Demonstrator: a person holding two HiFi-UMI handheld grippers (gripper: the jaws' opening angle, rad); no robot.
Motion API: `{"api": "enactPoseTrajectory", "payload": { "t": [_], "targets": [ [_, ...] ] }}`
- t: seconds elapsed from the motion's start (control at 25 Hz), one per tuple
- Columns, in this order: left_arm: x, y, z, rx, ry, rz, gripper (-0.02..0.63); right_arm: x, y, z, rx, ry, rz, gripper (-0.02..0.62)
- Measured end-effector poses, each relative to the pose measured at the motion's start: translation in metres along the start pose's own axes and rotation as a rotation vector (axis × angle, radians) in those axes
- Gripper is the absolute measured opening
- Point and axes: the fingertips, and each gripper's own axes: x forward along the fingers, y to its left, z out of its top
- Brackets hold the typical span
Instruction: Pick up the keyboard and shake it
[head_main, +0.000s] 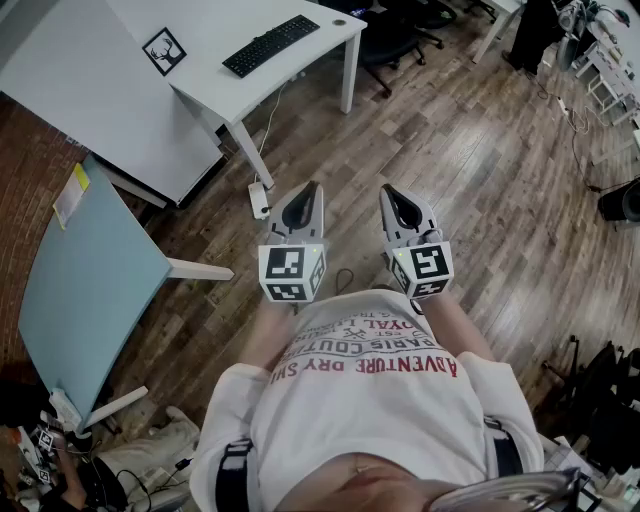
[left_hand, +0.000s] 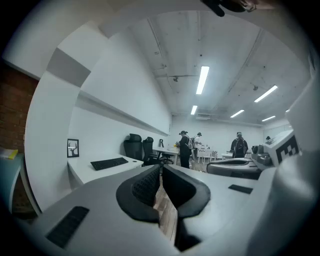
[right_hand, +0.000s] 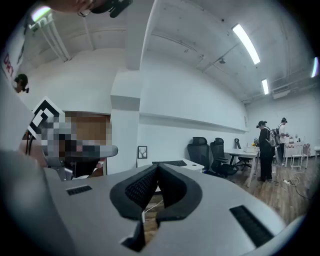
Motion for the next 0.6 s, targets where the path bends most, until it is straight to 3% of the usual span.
{"api": "enactPoseTrajectory", "payload": {
  "t": [0.12,0.6],
  "targets": [
    [-0.001,0.004,0.000,-0.021,-0.001,0.004,0.038,0.001,0.002,-0.001,-0.002,0.005,0.003,0.026],
    [0.007,0.005,-0.005,0.018,0.013,-0.005,0.038,0.012,-0.001,-0.010,0.054,0.047,-0.014,0.026]
  ]
}}
